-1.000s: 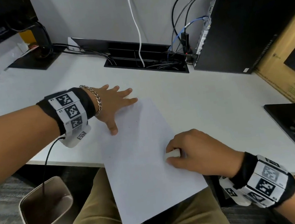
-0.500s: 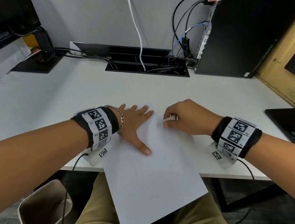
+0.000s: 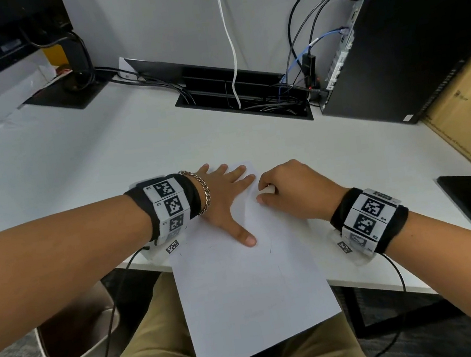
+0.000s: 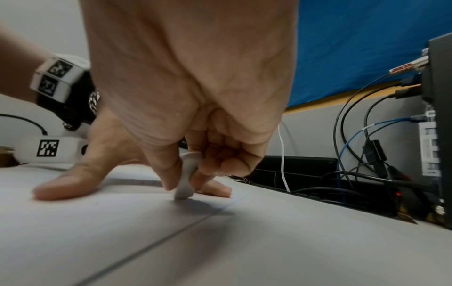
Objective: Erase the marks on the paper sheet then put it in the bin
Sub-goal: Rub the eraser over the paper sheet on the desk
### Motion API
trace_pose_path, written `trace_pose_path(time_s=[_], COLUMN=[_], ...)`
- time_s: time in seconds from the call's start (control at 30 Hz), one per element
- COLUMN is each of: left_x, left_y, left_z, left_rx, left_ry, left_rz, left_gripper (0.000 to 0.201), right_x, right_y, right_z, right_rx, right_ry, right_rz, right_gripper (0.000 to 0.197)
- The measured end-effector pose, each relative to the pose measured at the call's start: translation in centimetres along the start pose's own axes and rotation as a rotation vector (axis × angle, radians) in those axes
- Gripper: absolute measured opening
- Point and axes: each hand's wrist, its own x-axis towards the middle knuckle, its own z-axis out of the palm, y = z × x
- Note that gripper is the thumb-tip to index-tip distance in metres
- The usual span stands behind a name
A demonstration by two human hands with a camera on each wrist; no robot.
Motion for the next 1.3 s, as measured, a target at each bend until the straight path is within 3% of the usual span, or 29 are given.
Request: trace_pose_path(time_s=[0.13, 0.3, 0.47, 0.6, 0.77, 0.97, 1.13, 1.3], left_x=[0.1, 0.1, -0.1, 0.0, 0.0, 0.3, 0.3, 0.4], left_y=[-0.2, -0.2, -0.2, -0.2, -0.2, -0.3, -0.3, -0.3], left_z=[0.2, 0.2, 0.1, 0.1, 0.2, 0.1, 0.2, 0.3], left_rx=[-0.015, -0.048, -0.067, -0.065, -0.071, -0.071, -0.073, -0.061], left_ry=[-0.001, -0.005, -0.009, -0.016, -0.015, -0.030, -0.026, -0.033], left_rz=[0.003, 0.012, 0.020, 0.014, 0.019, 0.005, 0.015, 0.006], left_gripper=[0.149, 0.148, 0.147, 0.148, 0.148, 0.151, 0.150, 0.152], right_x=[-0.2, 0.5, -0.4, 0.1, -1.1, 0.1, -1.2, 0.0], right_y=[-0.7, -0.5, -1.4, -0.8, -2.1, -0.9, -2.0, -0.9], right_z=[-0.1, -0.7, -0.3, -1.0, -0.5, -1.2, -0.7, -1.0], right_rx=[-0.042, -0.082, -0.068, -0.082, -0.147, -0.158, -0.181, -0.169], right_ry=[-0.044, 0.008, -0.065, -0.005, -0.010, 0.047, 0.010, 0.061], right_rz=[-0.031, 0.021, -0.065, 0.000, -0.152, -0.068, -0.184, -0.078], right_gripper=[0.034, 0.035, 0.033, 0.034, 0.024, 0.034, 0.025, 0.034])
